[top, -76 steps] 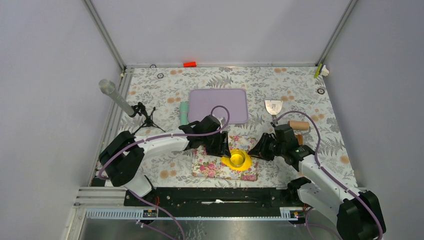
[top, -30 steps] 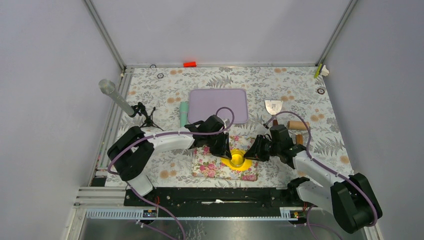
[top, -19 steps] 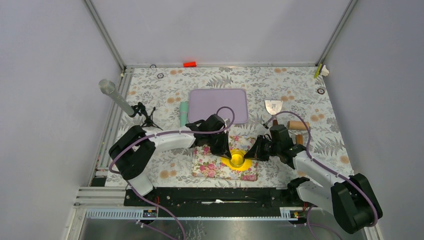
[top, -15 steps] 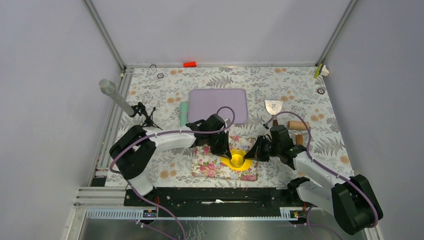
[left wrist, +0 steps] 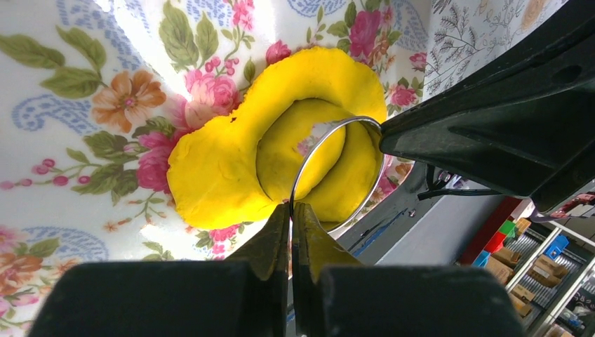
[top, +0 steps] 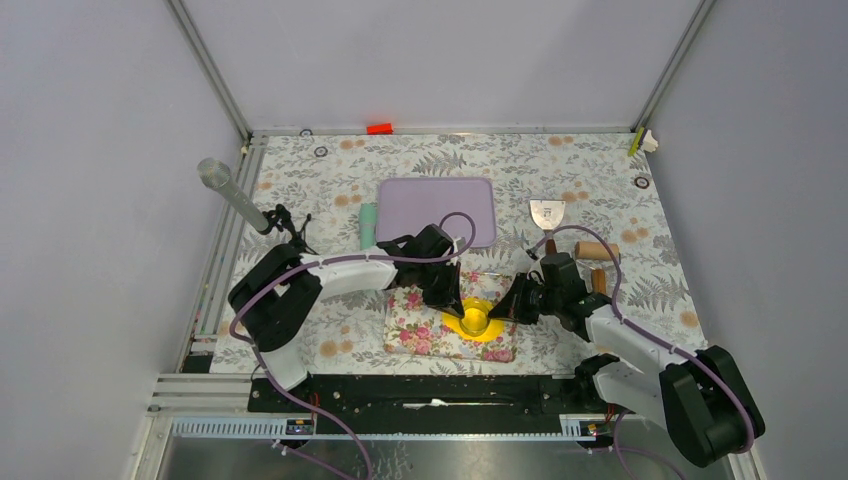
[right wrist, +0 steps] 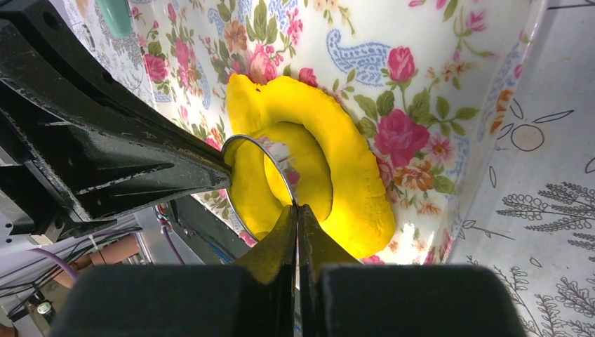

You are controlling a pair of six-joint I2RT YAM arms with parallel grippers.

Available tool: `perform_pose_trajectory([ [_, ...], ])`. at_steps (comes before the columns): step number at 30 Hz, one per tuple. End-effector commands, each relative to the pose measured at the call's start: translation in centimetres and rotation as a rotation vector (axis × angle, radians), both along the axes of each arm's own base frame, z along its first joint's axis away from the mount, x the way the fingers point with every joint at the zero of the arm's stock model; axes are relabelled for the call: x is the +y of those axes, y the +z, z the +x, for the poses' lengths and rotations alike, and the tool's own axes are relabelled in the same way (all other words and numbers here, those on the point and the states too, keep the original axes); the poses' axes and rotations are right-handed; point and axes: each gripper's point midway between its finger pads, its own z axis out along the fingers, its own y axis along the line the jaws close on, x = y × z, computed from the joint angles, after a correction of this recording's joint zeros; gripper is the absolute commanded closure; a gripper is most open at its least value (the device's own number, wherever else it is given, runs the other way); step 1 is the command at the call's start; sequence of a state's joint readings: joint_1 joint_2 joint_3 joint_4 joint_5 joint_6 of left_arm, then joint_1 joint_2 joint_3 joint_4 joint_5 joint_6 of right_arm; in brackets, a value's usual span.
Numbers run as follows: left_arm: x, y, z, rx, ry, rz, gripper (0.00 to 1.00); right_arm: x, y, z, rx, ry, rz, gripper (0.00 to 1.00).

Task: Roll out the dumpling wrappers from the dough
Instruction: Pick up the dumpling mold from the dumpling wrapper.

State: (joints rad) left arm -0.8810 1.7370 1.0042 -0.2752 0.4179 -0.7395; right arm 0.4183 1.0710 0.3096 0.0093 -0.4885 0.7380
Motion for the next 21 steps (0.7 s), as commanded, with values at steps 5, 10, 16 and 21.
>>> perform_pose_trajectory([
  [5,4.7,-7.8,-0.8,-0.035,-0.041,0.254,1.00,-3.5,-4.9,-2.1,0.116,-0.059,-0.217,1.00],
  [10,5.9,-8.9,-0.6,-0.039,-0.010,0.299,1.00,-3.6,-4.9,-2.2,0.126,-0.056,-0.231,1.00],
  [16,7.1,-10.3,0.4,-0.110,-0.035,0.363,1.00,-3.8,-4.3,-1.9,0.083,-0.094,-0.232,1.00],
  [21,8.1,-11.1,1.0,-0.153,-0.048,0.416,1.00,-3.8,-4.7,-3.0,0.128,-0.114,-0.230,1.00],
])
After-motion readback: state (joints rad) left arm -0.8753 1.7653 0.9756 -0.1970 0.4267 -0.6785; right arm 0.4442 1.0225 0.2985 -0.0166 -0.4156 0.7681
